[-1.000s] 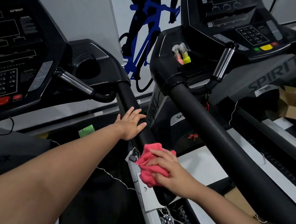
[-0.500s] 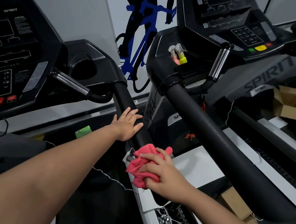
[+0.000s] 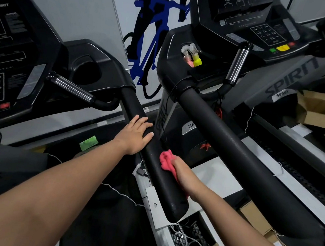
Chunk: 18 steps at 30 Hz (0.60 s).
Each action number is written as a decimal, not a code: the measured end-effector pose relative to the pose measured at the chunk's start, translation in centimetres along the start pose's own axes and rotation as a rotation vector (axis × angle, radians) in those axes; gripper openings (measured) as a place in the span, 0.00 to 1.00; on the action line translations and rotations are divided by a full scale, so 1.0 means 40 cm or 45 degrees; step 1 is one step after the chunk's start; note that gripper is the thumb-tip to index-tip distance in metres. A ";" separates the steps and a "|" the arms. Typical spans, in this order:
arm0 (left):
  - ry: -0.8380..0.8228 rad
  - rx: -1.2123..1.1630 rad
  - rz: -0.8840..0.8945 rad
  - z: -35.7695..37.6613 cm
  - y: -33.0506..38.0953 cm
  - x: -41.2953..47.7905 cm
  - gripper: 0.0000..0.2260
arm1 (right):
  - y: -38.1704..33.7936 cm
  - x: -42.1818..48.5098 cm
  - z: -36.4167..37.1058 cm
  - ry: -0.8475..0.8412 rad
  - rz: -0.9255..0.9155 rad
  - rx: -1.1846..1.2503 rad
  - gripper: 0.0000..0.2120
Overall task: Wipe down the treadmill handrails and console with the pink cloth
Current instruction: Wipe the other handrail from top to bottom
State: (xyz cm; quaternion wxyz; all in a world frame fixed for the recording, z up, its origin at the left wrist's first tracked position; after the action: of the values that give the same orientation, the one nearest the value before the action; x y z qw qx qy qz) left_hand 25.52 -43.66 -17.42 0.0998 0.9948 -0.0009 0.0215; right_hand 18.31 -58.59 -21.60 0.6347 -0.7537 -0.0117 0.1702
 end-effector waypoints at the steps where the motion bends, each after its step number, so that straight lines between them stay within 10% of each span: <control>1: 0.014 0.004 0.005 0.001 0.000 0.001 0.23 | -0.003 0.006 0.004 0.036 -0.006 -0.106 0.15; 8: 0.043 0.034 0.024 0.000 -0.002 0.003 0.23 | -0.092 -0.105 0.088 -0.057 -0.630 -1.038 0.27; 18: 0.001 0.281 0.455 0.000 0.113 -0.017 0.20 | 0.042 -0.006 0.002 0.050 0.046 0.090 0.16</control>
State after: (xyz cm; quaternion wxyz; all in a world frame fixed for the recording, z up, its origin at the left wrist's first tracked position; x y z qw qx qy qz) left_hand 24.82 -48.10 -16.56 -0.0152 0.9837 -0.1750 0.0391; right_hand 17.72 -58.91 -23.17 0.6577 -0.7342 0.0204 0.1672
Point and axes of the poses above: each hand's wrist, its own x-axis towards the middle knuckle, its own z-axis out of the palm, y = z × x, the point moved 10 cm from there along x, towards the middle knuckle, and after that the axes turned 14 degrees about y, right-handed, at the moved point
